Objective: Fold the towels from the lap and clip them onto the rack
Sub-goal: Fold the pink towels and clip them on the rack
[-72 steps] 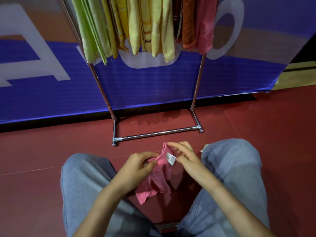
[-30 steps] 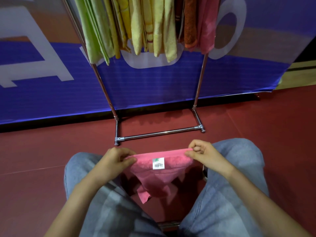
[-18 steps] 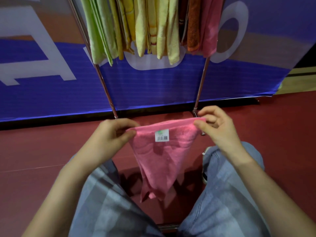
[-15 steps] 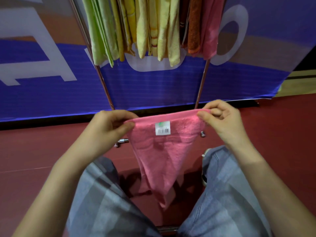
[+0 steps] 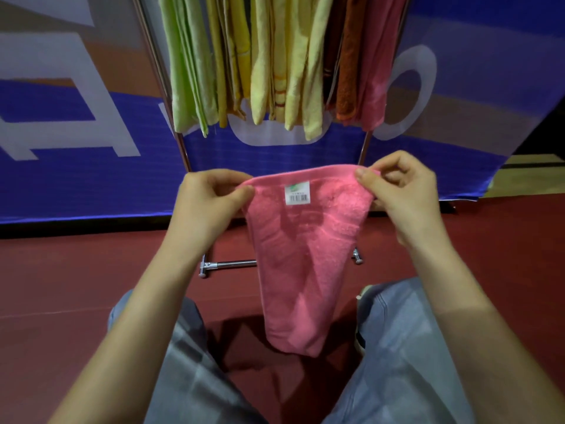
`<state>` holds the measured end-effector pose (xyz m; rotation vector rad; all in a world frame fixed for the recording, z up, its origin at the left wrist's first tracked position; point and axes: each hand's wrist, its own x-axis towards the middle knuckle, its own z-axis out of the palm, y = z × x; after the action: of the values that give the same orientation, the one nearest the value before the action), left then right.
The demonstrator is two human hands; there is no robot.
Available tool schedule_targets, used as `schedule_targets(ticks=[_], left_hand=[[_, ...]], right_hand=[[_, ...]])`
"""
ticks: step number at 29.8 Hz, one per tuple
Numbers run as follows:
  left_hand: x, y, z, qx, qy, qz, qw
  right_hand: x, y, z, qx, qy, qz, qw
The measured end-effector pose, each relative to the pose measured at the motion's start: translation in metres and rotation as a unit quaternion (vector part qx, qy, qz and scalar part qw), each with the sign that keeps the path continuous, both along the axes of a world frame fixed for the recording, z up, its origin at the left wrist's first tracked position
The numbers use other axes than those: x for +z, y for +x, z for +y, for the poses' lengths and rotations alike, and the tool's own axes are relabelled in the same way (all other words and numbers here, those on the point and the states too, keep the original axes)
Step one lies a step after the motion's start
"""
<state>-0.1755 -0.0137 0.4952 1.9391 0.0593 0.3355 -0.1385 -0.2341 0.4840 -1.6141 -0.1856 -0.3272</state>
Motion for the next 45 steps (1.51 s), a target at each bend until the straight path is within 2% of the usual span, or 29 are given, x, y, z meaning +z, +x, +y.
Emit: schedule_targets(ticks=[4, 8, 12, 18, 22, 24, 26, 28, 31, 34, 36, 40, 45], left_hand=[[0.004, -0.001, -0.011, 0.019, -0.023, -0.022, 0.999], [-0.019, -0.011, -0.031, 0.030, -0.042, 0.009, 0.999], [-0.032, -0.020, -0.047, -0.002, -0.010, -0.004, 1.000], [-0.039, -0.028, -0.047, -0.013, 0.015, -0.012, 1.000], [-0.043, -0.029, -0.043, 0.007, 0.036, -0.009, 0.999], [-0.045, -0.027, -0.036, 0.005, 0.023, -0.007, 1.000], [-0.046, -0.026, -0.028, -0.015, -0.007, -0.001, 1.000], [-0.041, -0.030, -0.022, -0.055, -0.034, 0.006, 0.998], [-0.033, -0.038, -0.015, -0.107, -0.085, 0.006, 0.991], [-0.030, -0.040, -0.009, -0.115, -0.117, 0.032, 0.986], [-0.028, -0.039, -0.006, -0.110, -0.087, 0.062, 0.988], [-0.023, -0.031, -0.002, -0.160, 0.057, 0.136, 0.976], [-0.022, -0.023, -0.002, -0.153, 0.145, 0.131, 0.969]], right_hand=[[0.009, -0.003, 0.009, -0.010, -0.001, -0.018, 1.000], [-0.016, -0.015, 0.032, 0.021, 0.012, 0.039, 0.999], [-0.031, -0.026, 0.053, 0.064, 0.037, 0.087, 0.994], [-0.033, -0.037, 0.062, 0.103, 0.146, 0.164, 0.970], [-0.036, -0.040, 0.061, 0.159, 0.148, 0.206, 0.954], [-0.038, -0.042, 0.061, 0.175, 0.152, 0.197, 0.952], [-0.043, -0.041, 0.057, 0.154, 0.133, 0.142, 0.969], [-0.052, -0.035, 0.048, 0.139, 0.046, 0.100, 0.984], [-0.055, -0.028, 0.041, 0.224, -0.068, 0.139, 0.962], [-0.054, -0.029, 0.040, 0.223, -0.065, 0.163, 0.959], [-0.056, -0.030, 0.042, 0.234, -0.052, 0.162, 0.957], [-0.056, -0.032, 0.050, 0.284, -0.077, 0.165, 0.941], [-0.058, -0.031, 0.052, 0.294, -0.093, 0.173, 0.935]])
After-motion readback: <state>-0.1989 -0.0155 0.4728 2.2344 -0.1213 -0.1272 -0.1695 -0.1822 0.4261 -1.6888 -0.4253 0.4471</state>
